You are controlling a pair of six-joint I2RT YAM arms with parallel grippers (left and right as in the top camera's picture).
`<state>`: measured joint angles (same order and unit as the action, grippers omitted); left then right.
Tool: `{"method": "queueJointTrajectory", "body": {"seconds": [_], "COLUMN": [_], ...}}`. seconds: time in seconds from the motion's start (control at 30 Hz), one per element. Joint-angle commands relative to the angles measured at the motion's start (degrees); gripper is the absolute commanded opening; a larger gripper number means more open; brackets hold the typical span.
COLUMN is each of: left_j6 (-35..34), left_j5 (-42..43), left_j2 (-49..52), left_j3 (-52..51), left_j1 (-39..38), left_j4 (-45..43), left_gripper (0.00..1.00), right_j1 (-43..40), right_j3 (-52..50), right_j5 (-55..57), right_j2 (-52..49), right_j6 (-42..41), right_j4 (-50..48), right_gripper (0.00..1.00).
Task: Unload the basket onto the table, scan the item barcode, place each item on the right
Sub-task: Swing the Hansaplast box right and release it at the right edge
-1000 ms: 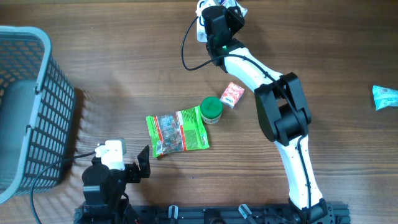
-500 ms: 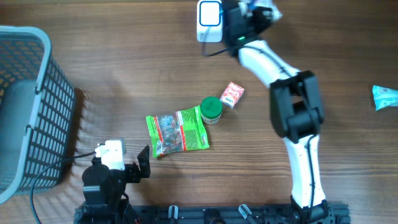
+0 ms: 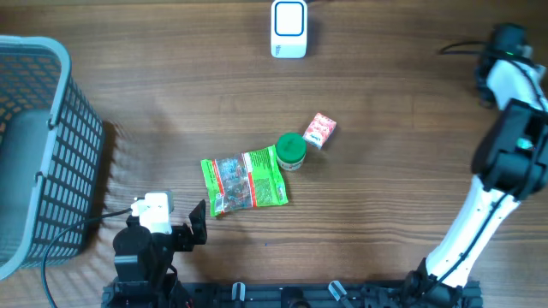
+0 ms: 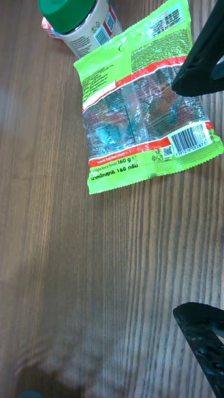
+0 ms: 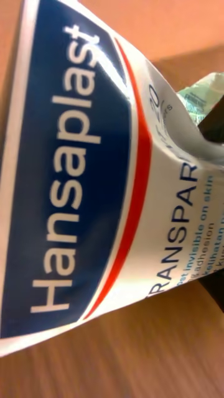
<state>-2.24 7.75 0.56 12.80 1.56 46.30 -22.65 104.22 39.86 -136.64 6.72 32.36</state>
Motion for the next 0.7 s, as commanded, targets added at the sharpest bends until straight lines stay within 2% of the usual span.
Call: {"method": "queueJointTrajectory", "body": {"seconds": [0.0, 0.1, 0.2, 0.27, 0.43, 0.57, 0.67], "left_j6": [0.1, 0.1, 0.1, 0.1, 0.1, 0.1, 0.1], "left_j5": [-0.3, -0.3, -0.3, -0.3, -0.3, -0.3, -0.3], "left_j2": [-0.2, -0.2, -0.2, -0.2, -0.2, -0.2, -0.2], "left_j3": [-0.2, -0.2, -0.2, -0.2, -0.2, -0.2, -0.2], "left_j1": [0.2, 0.2, 0.2, 0.2, 0.2, 0.2, 0.2], "left_j4": [-0.1, -0.2, -0.2, -0.2, -0.2, -0.2, -0.1], "left_gripper": [1.0, 1.0, 1.0, 1.0, 1.0, 1.0, 1.0], "right_j1": [-3.9, -3.8, -2.4, -0.3, 8.2, 18.7, 26.9], "right_j3": [-0.9, 2.2, 6.1, 10.1, 10.6, 10.4, 7.0], "right_j5": [-8.5, -8.9, -13.9, -24.8, -45.8, -48.5, -48.5], "right_j2": [1.4, 3.3, 7.1, 11.6, 21.2, 22.0, 21.7], "right_j6": [-6.7, -7.6, -11.3, -15.3, -23.1, -34.4, -39.7], "right_j4": [0.8, 2.1, 5.4, 10.3, 21.2, 34.2, 39.4], "right_gripper": [0.62, 0.99, 1.0, 1.0, 1.0, 1.0, 1.0]}}
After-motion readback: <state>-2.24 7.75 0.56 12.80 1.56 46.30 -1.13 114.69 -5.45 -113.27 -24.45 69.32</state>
